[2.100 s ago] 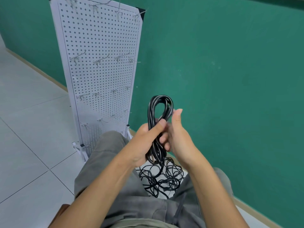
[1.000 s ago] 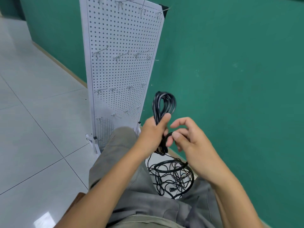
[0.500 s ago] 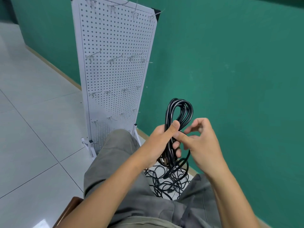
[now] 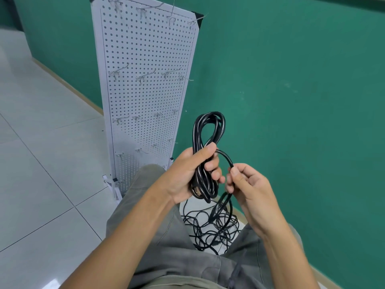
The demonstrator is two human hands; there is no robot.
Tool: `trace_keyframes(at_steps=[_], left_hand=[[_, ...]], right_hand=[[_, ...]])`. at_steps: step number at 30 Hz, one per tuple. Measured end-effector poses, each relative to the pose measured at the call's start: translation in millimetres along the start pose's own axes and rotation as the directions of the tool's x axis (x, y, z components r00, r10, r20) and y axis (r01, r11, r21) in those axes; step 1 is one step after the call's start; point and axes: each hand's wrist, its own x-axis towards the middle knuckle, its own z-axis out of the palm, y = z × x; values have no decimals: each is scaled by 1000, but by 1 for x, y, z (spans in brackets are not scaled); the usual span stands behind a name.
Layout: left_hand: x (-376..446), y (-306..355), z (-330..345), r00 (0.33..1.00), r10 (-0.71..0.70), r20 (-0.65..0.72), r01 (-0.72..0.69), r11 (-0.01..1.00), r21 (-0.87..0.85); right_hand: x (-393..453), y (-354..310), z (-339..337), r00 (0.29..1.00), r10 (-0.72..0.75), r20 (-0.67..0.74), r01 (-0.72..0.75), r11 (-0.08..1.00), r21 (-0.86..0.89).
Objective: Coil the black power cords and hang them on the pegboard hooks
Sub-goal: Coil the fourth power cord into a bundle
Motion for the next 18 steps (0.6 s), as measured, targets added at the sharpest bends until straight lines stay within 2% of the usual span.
trace_keyframes(at_steps=[5, 8, 12, 14, 18], left_hand=[[-3, 8, -8, 1000, 5, 22, -8, 991, 137], [-2, 7, -11, 999, 15, -35, -6, 970, 244], [1, 1, -8, 990, 20, -139, 46, 888, 457], [1, -5, -2, 989, 9, -145, 68, 850, 522], [4, -18, 7, 993, 43, -111, 49, 700, 713]], right_hand=[[-4, 3, 1, 998, -52, 19, 54, 996, -74], [-8, -5, 3, 994, -100, -39, 97, 992, -87], [-10, -22, 11, 977, -189, -98, 169, 968, -187], [-8, -28, 15, 965, -220, -140, 187, 958, -220], [3, -29, 15, 914, -294, -281, 185, 916, -355]])
